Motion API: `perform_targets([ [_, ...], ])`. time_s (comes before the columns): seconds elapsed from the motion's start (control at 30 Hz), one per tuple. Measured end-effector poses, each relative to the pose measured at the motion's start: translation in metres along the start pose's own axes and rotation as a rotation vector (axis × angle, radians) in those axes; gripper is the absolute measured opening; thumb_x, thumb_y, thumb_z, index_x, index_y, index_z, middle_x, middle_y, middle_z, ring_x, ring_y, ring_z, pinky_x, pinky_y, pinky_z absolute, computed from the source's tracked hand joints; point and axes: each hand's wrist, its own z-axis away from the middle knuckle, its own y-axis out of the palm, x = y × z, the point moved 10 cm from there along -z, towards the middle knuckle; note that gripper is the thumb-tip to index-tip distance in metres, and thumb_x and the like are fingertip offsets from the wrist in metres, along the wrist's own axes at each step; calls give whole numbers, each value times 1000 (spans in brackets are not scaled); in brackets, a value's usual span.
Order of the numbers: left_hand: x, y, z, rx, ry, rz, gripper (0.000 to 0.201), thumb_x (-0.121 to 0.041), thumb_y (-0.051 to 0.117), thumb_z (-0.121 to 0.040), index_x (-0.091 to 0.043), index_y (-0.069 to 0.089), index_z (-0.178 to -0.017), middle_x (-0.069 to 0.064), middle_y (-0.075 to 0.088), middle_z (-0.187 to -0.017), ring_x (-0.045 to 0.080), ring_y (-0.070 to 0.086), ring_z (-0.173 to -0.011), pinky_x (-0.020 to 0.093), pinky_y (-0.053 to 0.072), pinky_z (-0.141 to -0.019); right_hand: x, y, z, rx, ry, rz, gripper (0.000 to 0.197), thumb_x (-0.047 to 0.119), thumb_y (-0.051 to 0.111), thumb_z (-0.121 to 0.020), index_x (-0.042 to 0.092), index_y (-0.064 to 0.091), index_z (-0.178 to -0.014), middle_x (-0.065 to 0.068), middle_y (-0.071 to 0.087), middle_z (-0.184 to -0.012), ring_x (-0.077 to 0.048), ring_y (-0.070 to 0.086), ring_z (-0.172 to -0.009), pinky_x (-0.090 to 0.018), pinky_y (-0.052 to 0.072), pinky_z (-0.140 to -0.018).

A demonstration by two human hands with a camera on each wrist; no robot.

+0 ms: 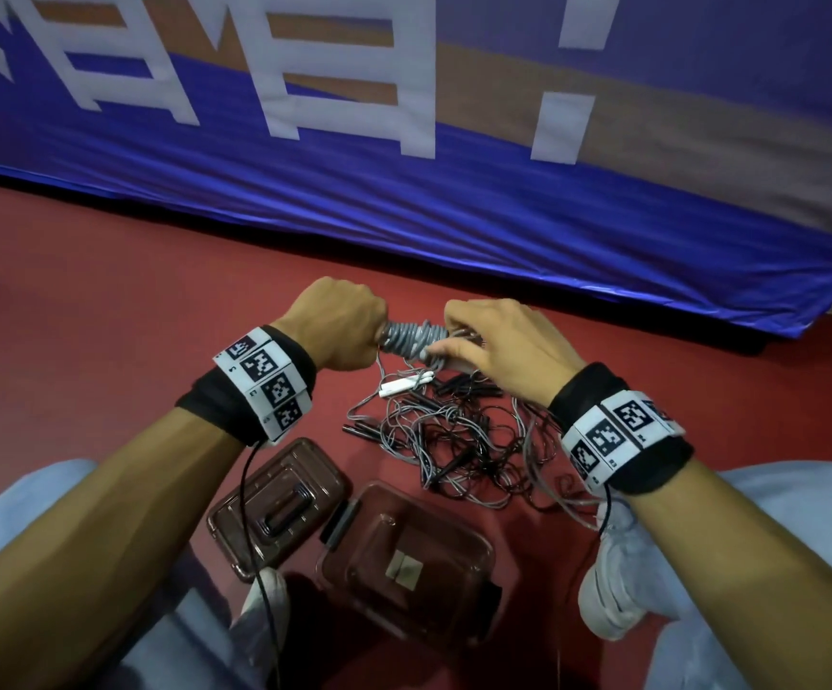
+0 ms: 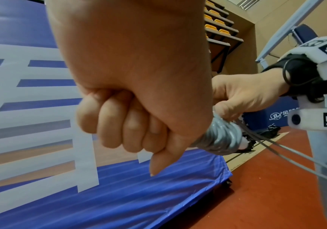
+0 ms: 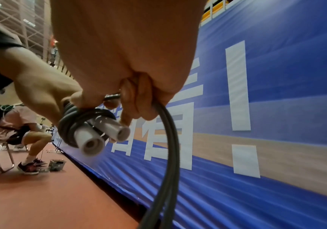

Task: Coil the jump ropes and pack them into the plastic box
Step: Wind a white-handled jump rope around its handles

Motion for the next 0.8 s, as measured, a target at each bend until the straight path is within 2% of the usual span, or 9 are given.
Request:
perform_targets([
  [0.13,1,-7,3,-61,56,-81,16,-28,50,-85,-17,50,-73,6,66,-80,32,61,-68,31,37,-59,-4,6,-2,53,88,-326,47,57,72,-84,21,42,-91,-1,58,-70,-15,40,-56,-37,39,-54],
  [0.17,4,-11,4,-83,58,-100,17,-29,50,-84,-17,49,-73,6,67,-80,34,64,-71,32,36,-59,-6,7,-3,62,130,-415,49,54,76,-82,20,44,-95,-2,62,-72,-19,45,-57,-37,41,-55],
  [0.27,14,-20,6,-112,57,-153,19,-29,52,-83,-17,49,-69,6,66,-73,34,65,-68,32,33,-57,-8,18,-6,150,234,-578,51,55,80,-76,22,55,-106,0,77,-81,-34,70,-78,-48,56,-75],
  [0.37,20,-23,8,-97,67,-199,19,-29,57,-79,-16,58,-66,4,63,-65,33,63,-60,30,30,-53,-1,32,-6,290,216,-629,53,65,72,-73,25,67,-108,1,79,-86,-40,72,-90,-56,57,-86],
  [0.43,19,-22,8,-103,98,-218,19,-31,57,-81,-18,62,-69,2,63,-63,31,62,-58,30,29,-53,3,37,-2,379,206,-669,48,62,71,-79,25,72,-110,-2,79,-87,-40,70,-75,-46,55,-73],
  [0.53,10,-22,7,-133,165,-228,17,-32,60,-83,-20,64,-72,-1,63,-61,29,62,-56,29,27,-52,10,40,6,517,170,-670,36,51,69,-92,23,76,-112,3,73,-77,-6,39,-47,-17,31,-48],
  [0.63,2,-25,8,-199,233,-197,14,-31,63,-81,-21,65,-71,-1,63,-58,29,62,-52,28,25,-51,13,45,12,618,175,-744,34,43,69,-94,18,74,-116,4,60,-66,-5,28,-44,-15,23,-45],
  [0.73,1,-34,12,-357,266,-109,30,-35,51,-93,-20,63,-70,-1,63,-58,30,61,-49,27,25,-52,21,53,19,716,190,-940,29,30,68,-97,10,71,-119,9,56,-59,-5,29,-42,-17,23,-42],
  [0.8,7,-44,17,-466,240,-15,36,-35,50,-98,-19,61,-67,1,61,-56,31,58,-45,26,24,-52,27,52,21,733,215,-1116,37,23,66,-98,0,63,-127,-5,58,-66,-4,29,-40,-18,21,-39],
])
